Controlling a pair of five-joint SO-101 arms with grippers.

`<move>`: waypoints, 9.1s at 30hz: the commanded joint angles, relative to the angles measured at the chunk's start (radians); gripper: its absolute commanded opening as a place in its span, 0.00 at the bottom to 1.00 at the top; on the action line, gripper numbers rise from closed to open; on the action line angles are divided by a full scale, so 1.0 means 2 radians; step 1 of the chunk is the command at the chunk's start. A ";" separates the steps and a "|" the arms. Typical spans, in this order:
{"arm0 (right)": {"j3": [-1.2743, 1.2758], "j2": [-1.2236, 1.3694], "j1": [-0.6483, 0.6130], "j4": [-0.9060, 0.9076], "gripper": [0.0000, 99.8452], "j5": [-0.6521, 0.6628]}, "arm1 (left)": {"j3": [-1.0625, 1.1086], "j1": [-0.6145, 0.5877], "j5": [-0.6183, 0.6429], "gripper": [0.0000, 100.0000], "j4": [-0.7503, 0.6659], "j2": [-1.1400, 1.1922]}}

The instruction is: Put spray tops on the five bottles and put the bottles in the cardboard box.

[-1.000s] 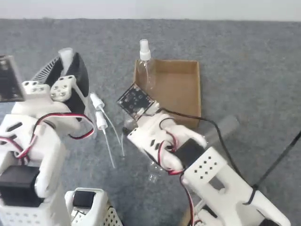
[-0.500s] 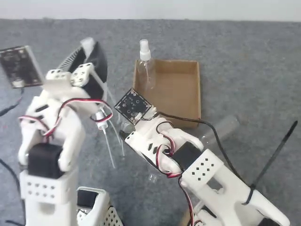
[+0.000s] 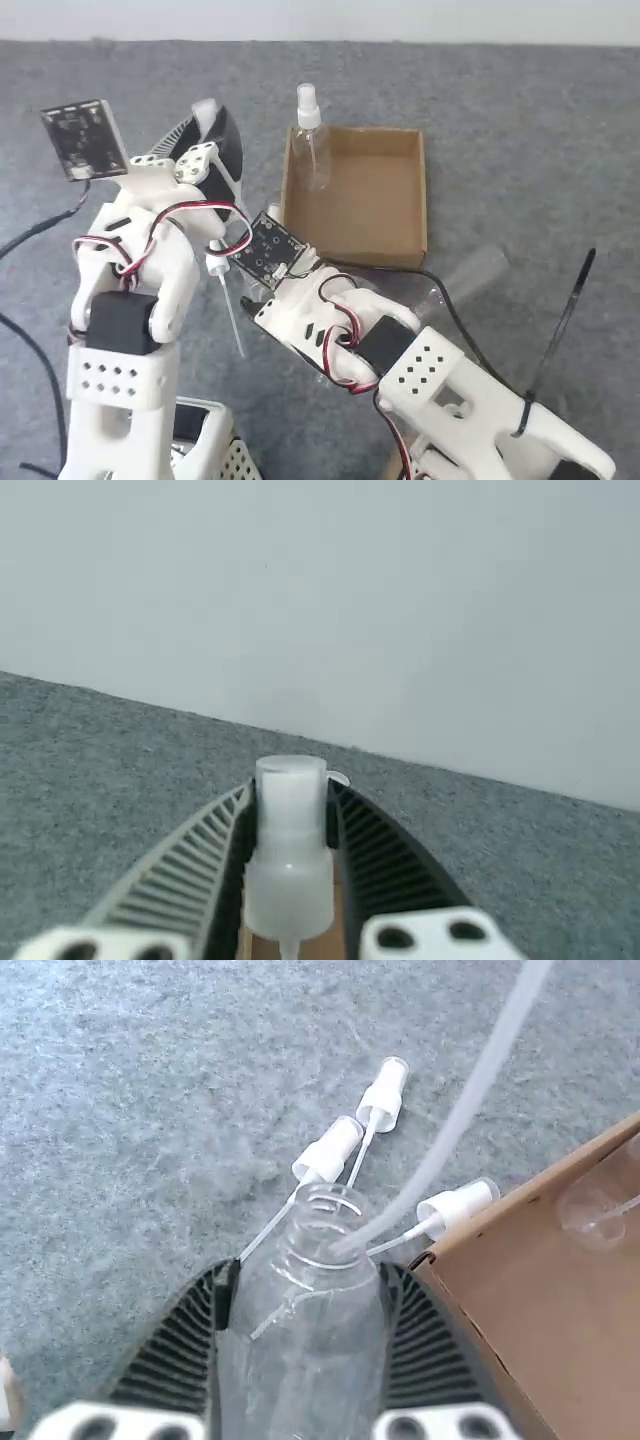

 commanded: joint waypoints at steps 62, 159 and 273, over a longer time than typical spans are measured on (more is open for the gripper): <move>0.170 -0.104 0.042 -0.266 0.01 -0.061 | 0.003 0.064 -0.160 0.02 0.179 -0.077; 0.034 -0.083 0.189 -0.185 0.01 -0.061 | 0.306 0.014 -0.153 0.22 0.050 -0.214; -0.400 0.498 0.340 -0.147 0.19 0.000 | 0.377 0.009 -0.136 0.01 -0.038 -0.215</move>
